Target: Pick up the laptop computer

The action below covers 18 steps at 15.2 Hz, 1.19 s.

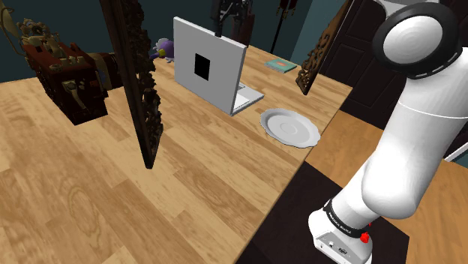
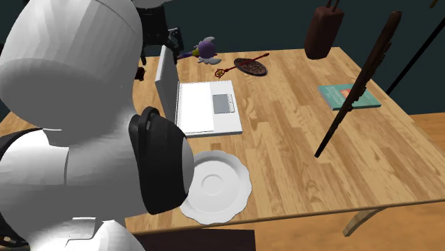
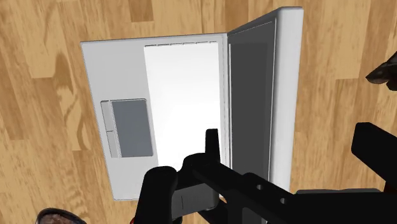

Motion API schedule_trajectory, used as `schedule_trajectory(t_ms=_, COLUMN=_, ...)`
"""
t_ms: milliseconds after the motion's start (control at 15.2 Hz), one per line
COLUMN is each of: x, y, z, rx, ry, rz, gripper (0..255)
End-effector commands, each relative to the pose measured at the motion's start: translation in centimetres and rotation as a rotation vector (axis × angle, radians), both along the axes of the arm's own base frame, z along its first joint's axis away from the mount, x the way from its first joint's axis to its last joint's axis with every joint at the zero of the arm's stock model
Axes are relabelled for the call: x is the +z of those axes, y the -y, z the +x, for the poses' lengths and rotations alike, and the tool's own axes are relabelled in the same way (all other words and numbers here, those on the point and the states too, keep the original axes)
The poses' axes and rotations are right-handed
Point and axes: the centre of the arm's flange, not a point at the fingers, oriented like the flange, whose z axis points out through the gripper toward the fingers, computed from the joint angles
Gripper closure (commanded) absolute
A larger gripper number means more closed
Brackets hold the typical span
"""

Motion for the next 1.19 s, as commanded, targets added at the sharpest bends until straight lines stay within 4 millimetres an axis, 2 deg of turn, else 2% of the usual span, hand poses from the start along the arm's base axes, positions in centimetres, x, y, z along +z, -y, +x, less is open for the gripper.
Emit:
schedule_trajectory(t_ms=0, x=-0.8, y=-0.1, z=0.2, rx=0.001, ry=0.001, rz=0.0, gripper=0)
schedule_trajectory(t_ms=264, x=-2.9, y=-0.1, z=0.2, rx=0.001, ry=0.001, rz=0.0, gripper=0)
schedule_trajectory(t_ms=396, x=-3.2, y=-0.1, z=0.2, rx=0.001, ry=0.001, rz=0.0, gripper=0)
schedule_trajectory(t_ms=462, x=-3.1, y=-0.1, z=0.2, rx=0.001, ry=0.001, rz=0.0, gripper=255)
schedule_trajectory(t_ms=1056, x=-3.2, y=-0.1, z=0.2, rx=0.001, ry=0.001, rz=0.0, gripper=255)
schedule_trajectory(t_ms=1122, x=-2.7, y=-0.1, z=0.2, rx=0.001, ry=0.001, rz=0.0, gripper=255)
